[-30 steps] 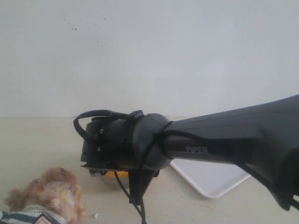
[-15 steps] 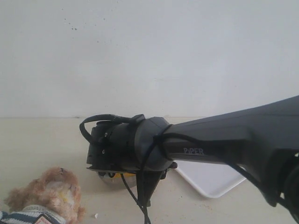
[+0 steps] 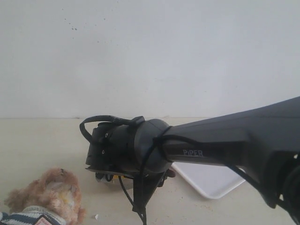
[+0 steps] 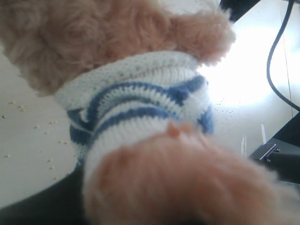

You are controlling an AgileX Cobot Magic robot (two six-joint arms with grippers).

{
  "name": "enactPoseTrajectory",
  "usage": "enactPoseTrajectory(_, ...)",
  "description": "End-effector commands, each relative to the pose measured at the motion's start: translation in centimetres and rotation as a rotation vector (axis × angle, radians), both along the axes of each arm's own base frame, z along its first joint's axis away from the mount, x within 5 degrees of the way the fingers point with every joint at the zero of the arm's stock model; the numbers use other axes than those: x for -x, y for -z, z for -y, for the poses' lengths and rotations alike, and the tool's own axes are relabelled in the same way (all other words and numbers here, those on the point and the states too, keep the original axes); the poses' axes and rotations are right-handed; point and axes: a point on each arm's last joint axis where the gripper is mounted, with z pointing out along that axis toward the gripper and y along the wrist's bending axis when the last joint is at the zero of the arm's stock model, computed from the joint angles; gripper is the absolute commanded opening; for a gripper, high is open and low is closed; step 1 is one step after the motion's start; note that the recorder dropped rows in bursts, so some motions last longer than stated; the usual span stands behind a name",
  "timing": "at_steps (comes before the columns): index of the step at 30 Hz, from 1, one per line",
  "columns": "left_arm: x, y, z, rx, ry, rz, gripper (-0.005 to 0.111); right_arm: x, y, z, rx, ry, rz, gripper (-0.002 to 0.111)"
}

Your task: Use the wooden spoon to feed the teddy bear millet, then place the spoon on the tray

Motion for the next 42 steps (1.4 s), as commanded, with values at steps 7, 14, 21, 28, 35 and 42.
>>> enactPoseTrajectory(7, 0.1, -0.1, 0.2, 0.026, 0.004, -0.001, 0.004, 0.3, -0.1, -0.1, -0.048, 0.035, -0.038, 0.000)
enactPoseTrajectory(14, 0.1, -0.1, 0.2, 0.026, 0.004, -0.001, 0.004, 0.5, -1.3, -0.1, -0.091, 0.037, -0.034, 0.000)
enactPoseTrajectory(21, 0.1, -0.1, 0.2, 0.026, 0.004, -0.001, 0.004, 0.6, -2.7, -0.9, -0.153, 0.049, -0.088, 0.000)
enactPoseTrajectory(28, 0.1, -0.1, 0.2, 0.026, 0.004, -0.001, 0.004, 0.5, -3.4, -0.9, -0.163, 0.086, -0.097, 0.000)
enactPoseTrajectory(35, 0.1, -0.1, 0.2, 0.026, 0.004, -0.001, 0.004, 0.6, -3.2, -0.4, -0.195, 0.159, -0.175, 0.000)
enactPoseTrajectory(42, 0.1, -0.1, 0.2, 0.026, 0.004, -0.001, 0.004, -0.7, -4.2, 1.3, -0.216, 0.197, -0.188, 0.000)
